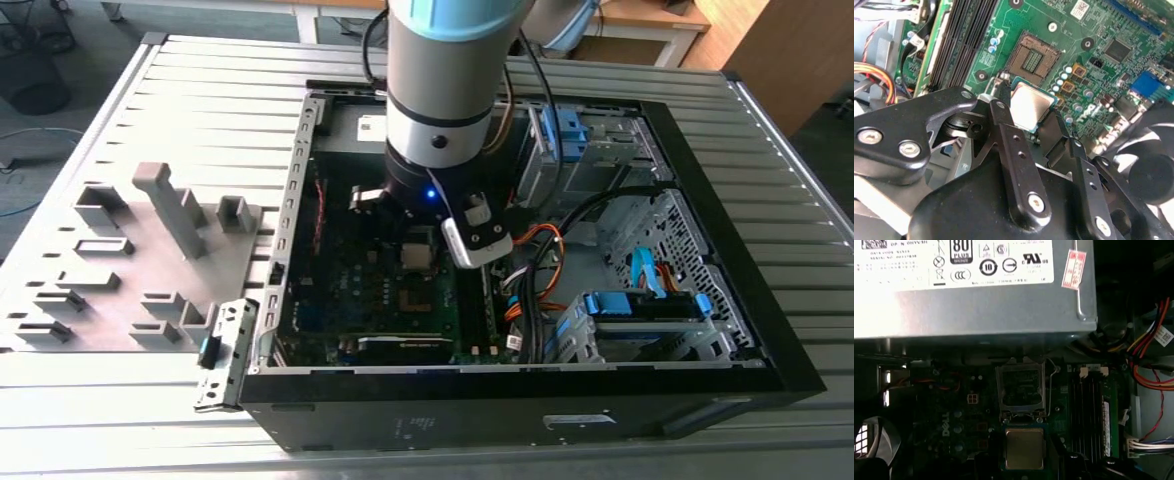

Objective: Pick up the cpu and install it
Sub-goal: 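Place the cpu into insertion slot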

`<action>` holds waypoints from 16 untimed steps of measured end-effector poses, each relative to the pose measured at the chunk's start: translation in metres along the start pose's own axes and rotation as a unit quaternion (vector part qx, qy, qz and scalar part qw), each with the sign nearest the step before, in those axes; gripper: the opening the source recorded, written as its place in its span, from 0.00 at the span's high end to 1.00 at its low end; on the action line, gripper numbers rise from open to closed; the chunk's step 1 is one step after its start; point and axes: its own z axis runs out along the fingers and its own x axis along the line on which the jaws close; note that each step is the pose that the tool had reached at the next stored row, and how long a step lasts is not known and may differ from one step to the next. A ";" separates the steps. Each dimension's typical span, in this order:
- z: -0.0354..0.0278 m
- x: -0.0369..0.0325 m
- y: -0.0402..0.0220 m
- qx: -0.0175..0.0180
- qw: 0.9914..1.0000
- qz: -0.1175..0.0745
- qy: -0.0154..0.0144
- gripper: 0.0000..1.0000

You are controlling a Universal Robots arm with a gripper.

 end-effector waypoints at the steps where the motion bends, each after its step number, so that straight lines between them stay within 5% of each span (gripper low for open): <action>1: 0.0015 -0.0001 -0.0012 0.000 1.000 0.000 0.000 0.53; 16: 0.0204 -0.0006 -0.0113 0.000 1.000 0.000 0.000 0.53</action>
